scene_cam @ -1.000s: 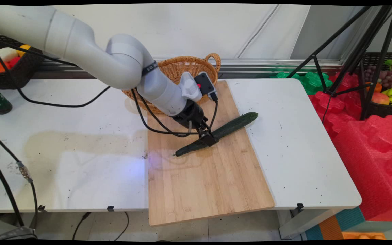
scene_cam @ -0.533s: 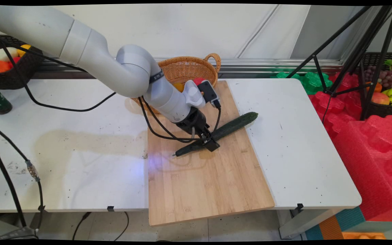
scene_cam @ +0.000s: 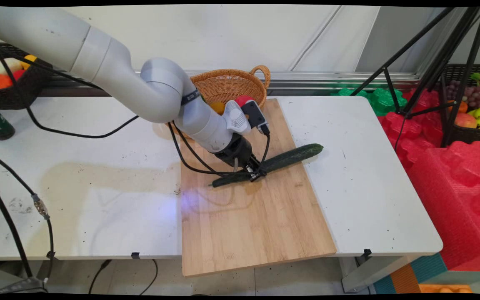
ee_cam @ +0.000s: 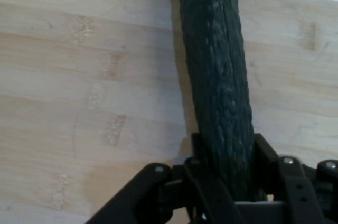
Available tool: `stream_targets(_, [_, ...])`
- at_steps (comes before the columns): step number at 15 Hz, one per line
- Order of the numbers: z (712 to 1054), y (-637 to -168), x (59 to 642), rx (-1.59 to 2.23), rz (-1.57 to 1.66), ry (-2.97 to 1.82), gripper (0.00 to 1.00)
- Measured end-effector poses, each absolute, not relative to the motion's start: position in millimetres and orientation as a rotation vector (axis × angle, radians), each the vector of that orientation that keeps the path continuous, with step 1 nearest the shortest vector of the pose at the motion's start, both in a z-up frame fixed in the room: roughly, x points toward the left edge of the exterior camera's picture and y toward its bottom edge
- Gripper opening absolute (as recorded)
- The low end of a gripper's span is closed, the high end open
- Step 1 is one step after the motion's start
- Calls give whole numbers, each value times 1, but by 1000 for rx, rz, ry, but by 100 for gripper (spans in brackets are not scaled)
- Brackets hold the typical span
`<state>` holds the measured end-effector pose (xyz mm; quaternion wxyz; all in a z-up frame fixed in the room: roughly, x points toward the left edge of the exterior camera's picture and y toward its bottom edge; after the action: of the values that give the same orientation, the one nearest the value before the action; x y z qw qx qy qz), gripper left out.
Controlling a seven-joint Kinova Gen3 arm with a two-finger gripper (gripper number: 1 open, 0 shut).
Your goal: Place the picked object in the vegetable basket
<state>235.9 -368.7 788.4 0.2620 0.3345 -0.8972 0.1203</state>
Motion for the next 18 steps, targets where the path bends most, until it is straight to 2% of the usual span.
stream_targets(5, [820,-356,244,890,367,-2387,0])
stream_targets(10, [882,-349,277,908,494,-2305,0])
stream_targets(18, [946,-380,336,911,764,-2331,0])
